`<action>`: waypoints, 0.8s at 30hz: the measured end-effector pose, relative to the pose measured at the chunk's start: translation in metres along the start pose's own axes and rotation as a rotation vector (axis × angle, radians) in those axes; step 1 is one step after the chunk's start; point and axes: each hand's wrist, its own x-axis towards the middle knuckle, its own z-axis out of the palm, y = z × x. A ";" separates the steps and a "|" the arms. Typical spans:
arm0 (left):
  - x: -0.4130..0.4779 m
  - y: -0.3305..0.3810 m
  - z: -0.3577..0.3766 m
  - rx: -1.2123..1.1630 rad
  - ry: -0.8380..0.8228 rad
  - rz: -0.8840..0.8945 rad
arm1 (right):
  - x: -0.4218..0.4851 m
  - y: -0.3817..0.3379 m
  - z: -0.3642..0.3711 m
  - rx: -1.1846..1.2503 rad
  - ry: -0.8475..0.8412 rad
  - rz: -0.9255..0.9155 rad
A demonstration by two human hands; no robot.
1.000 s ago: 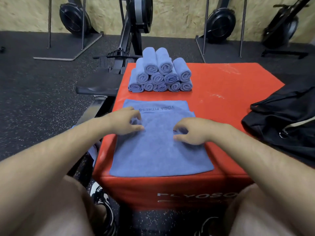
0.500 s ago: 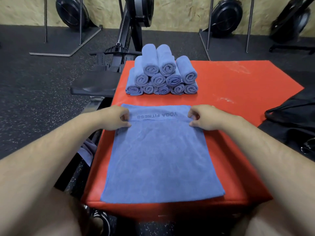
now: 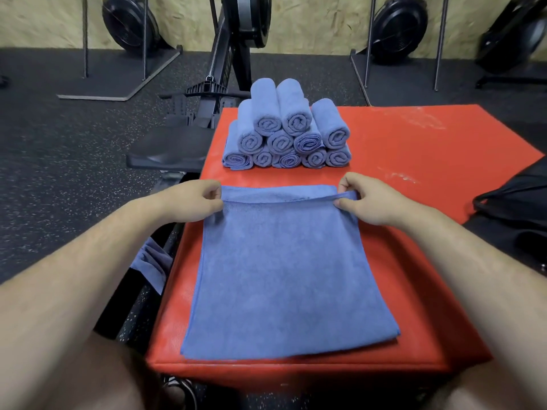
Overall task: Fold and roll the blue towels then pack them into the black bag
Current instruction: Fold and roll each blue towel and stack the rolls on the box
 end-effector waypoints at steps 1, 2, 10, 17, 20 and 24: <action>0.001 0.000 0.002 0.002 0.033 -0.001 | 0.001 0.001 0.001 -0.015 0.026 0.011; 0.003 0.000 0.003 0.008 0.070 0.002 | 0.003 0.001 0.002 -0.034 0.050 0.022; 0.030 -0.015 0.025 0.021 0.308 -0.017 | 0.021 0.001 0.026 -0.170 0.212 0.135; 0.044 -0.018 0.042 0.068 0.309 0.012 | 0.028 0.002 0.041 -0.268 0.180 0.170; 0.046 -0.020 0.042 0.087 0.294 0.029 | 0.023 -0.002 0.042 -0.284 0.187 0.168; 0.040 -0.019 0.046 0.159 0.351 0.052 | 0.019 -0.004 0.045 -0.306 0.230 0.123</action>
